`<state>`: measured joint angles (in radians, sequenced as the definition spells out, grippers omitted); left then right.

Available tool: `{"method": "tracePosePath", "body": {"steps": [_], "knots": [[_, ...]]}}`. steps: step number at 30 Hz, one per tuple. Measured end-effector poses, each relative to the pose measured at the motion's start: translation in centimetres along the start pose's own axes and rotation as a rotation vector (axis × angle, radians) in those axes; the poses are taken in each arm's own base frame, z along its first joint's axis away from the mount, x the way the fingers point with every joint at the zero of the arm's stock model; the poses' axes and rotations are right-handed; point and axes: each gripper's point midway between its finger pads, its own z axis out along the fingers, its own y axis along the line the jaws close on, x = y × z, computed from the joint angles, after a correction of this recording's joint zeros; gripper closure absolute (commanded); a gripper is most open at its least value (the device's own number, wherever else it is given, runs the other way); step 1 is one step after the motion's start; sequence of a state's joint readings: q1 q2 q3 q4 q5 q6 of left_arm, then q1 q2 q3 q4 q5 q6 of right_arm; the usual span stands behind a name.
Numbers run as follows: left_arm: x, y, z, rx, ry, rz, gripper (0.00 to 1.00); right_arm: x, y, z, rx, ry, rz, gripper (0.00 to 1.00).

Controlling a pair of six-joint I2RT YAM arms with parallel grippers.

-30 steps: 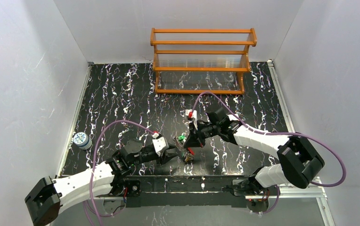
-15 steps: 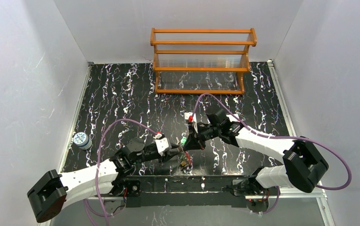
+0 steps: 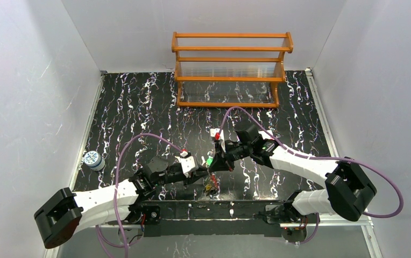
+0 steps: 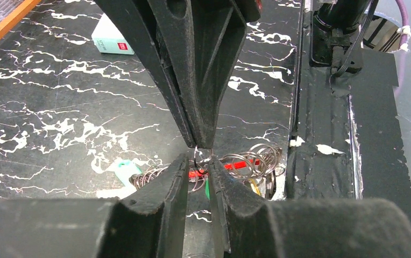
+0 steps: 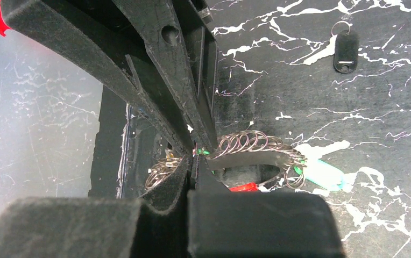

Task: Put the keys on the keyring

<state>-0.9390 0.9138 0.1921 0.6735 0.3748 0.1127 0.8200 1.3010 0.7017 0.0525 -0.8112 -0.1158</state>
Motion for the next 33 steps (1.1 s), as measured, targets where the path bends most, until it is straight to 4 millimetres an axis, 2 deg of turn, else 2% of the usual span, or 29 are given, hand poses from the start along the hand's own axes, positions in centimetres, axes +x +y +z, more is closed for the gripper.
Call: {"method": "tracePosePath", "body": {"steps": [3,12,16,17,20,22,25,28,30,33], "knots": [[0.0,0.0,0.0,-0.002,-0.001,-0.002,0.9,-0.2,0.0,0.0,0.001,-0.003,-0.003,0.99],[0.0,0.3,0.1,-0.022,-0.002,-0.009,1.0,-0.3,0.0,0.0,0.001,-0.004,-0.001,0.99],[0.0,0.4,0.1,-0.026,-0.003,-0.011,1.0,-0.3,0.0,0.0,0.003,-0.003,0.0,0.99],[-0.1,0.4,0.1,-0.026,-0.003,-0.01,1.0,-0.3,0.0,0.0,0.004,-0.003,0.002,0.94],[-0.1,0.5,0.1,-0.028,-0.004,-0.011,1.0,-0.3,-0.1,-0.1,0.012,-0.003,0.005,0.65],[0.0,0.5,0.0,-0.033,0.0,-0.012,1.0,-0.6,-0.2,-0.2,0.028,-0.008,0.007,0.5],[0.1,0.6,-0.3,-0.046,0.009,-0.013,1.0,-1.8,-0.3,-0.8,0.069,-0.041,-0.018,0.29],[-0.4,0.9,-0.8,-0.067,-0.003,-0.003,1.0,-4.2,-0.6,-1.9,0.145,-0.111,-0.078,0.11],[-0.8,1.0,-1.2,-0.08,-0.012,0.007,1.0,-5.9,-0.3,-2.8,0.182,-0.169,-0.125,0.06],[-1.4,1.1,-1.8,-0.099,-0.023,0.02,1.0,-7.5,-0.3,-3.8,0.243,-0.241,-0.172,0.03]]}}
